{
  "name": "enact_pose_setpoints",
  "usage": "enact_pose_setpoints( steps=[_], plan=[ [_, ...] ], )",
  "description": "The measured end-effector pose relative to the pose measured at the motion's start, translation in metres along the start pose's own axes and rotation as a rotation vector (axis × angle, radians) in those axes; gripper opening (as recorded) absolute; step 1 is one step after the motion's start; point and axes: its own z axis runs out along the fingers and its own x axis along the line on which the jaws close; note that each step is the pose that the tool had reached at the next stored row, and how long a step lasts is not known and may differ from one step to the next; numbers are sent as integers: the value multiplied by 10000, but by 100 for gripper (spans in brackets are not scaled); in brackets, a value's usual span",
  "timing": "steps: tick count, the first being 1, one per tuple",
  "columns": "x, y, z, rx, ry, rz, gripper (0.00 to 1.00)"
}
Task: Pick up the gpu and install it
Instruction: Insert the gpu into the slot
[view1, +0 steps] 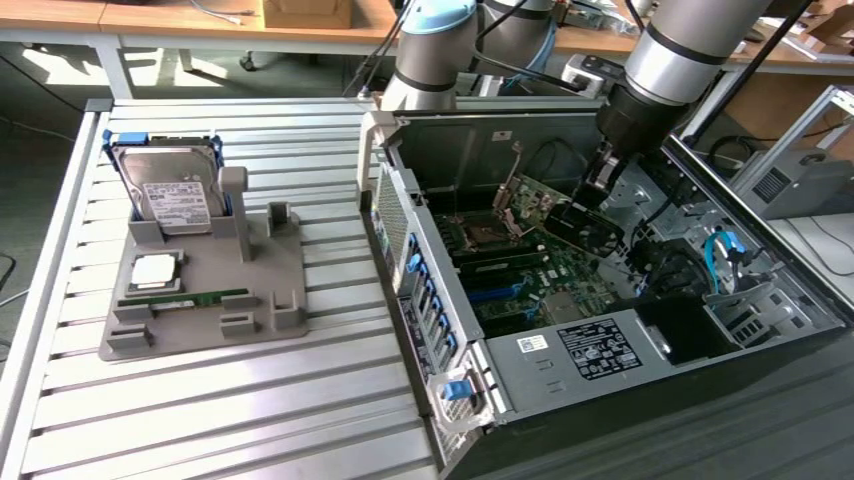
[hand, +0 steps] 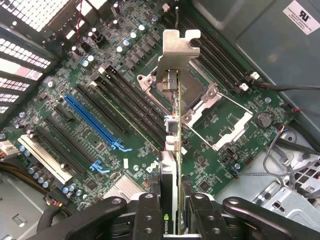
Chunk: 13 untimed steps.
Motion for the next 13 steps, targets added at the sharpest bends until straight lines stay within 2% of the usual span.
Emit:
enact_pose_setpoints(
  steps=[13],
  plan=[
    [0,0,0,8,31,-1043,27]
  ],
)
